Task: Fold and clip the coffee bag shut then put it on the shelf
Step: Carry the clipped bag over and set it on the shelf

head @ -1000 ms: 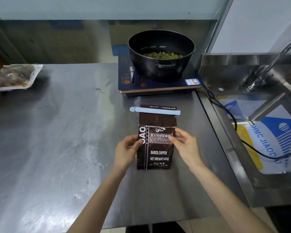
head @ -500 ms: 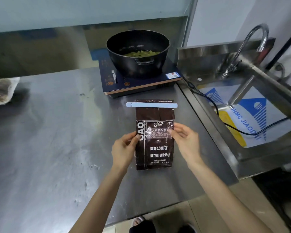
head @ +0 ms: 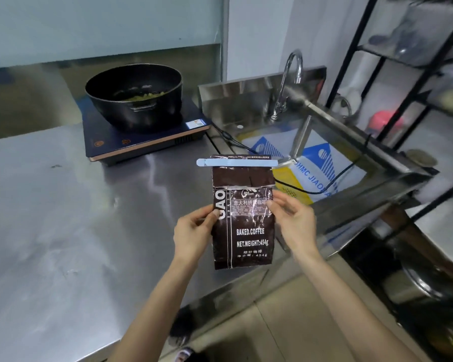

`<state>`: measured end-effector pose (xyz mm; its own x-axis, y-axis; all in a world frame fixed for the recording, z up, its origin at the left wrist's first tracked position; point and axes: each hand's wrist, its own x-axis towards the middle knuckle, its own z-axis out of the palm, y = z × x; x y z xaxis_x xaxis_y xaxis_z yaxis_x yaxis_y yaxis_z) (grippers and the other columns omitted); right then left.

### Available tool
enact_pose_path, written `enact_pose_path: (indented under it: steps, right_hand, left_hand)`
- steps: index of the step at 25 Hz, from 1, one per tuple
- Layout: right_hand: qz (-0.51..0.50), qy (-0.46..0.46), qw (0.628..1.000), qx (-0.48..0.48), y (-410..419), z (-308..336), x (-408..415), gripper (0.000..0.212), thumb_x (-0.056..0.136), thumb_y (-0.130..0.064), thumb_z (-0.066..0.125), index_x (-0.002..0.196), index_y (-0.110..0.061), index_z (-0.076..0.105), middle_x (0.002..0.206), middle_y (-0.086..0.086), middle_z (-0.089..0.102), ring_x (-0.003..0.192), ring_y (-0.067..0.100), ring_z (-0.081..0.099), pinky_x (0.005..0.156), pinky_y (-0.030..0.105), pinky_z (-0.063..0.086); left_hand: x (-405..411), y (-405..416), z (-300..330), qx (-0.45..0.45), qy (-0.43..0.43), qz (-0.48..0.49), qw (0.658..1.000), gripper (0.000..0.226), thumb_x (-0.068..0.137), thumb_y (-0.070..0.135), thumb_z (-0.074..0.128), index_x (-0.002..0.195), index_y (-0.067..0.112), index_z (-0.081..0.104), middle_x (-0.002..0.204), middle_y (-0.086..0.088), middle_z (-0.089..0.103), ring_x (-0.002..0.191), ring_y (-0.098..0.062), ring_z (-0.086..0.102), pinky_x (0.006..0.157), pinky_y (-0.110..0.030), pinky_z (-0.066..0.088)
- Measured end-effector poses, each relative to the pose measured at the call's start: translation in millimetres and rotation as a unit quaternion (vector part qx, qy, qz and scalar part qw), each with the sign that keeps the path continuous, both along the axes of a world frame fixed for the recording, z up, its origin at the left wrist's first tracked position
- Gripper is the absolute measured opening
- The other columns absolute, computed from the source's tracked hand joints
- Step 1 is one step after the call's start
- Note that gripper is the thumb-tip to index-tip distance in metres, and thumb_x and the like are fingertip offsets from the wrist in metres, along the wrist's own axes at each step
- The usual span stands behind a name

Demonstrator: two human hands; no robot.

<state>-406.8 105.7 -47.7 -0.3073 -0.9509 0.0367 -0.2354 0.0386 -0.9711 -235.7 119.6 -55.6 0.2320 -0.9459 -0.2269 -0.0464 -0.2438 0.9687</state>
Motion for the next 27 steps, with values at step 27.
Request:
enact_pose_path:
  steps: [27]
  right_hand:
    - [-0.285, -0.036, 0.958, -0.006, 191.1, 9.1, -336.7, 0.034, 0.080, -0.023, 0.062, 0.112, -0.032, 0.057, 0.098, -0.005, 0.067, 0.093, 0.012, 0.063, 0.082, 0.042, 0.055]
  left_hand:
    - [-377.0, 84.3, 14.0, -0.002, 0.068, -0.299, 0.952, 0.023, 0.082, 0.012, 0.059, 0.103, 0.003, 0.065, 0.087, -0.003, 0.070, 0.075, -0.009, 0.063, 0.075, -0.025, 0.050]
